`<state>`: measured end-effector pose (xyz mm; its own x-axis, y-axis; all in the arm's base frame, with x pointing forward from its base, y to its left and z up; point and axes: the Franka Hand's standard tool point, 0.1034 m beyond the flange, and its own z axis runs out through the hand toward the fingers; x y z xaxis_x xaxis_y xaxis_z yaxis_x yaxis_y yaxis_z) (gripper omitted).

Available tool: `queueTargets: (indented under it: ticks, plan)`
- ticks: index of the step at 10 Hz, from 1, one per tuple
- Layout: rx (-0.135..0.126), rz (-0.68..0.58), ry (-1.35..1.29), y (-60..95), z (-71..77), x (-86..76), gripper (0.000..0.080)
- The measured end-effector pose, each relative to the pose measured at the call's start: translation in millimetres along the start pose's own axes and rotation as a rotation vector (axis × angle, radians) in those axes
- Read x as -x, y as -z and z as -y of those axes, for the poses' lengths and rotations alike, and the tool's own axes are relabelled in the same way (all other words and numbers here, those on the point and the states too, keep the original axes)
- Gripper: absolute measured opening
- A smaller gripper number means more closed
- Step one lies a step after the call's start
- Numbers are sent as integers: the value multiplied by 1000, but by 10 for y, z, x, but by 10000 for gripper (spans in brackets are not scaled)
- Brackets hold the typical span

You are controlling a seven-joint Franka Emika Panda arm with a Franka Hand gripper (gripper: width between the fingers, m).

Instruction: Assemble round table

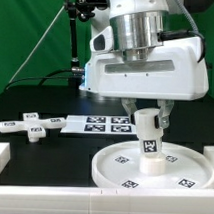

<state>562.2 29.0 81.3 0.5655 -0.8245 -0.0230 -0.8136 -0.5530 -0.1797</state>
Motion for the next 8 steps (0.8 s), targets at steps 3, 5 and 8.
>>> queueTargets:
  ticks: [3,5,8]
  plan:
    - [11,30,-291,-13,14,84,409]
    - [12,40,-409,-20,31,116,409]
    - [5,51,-569,-24,31,119,409]
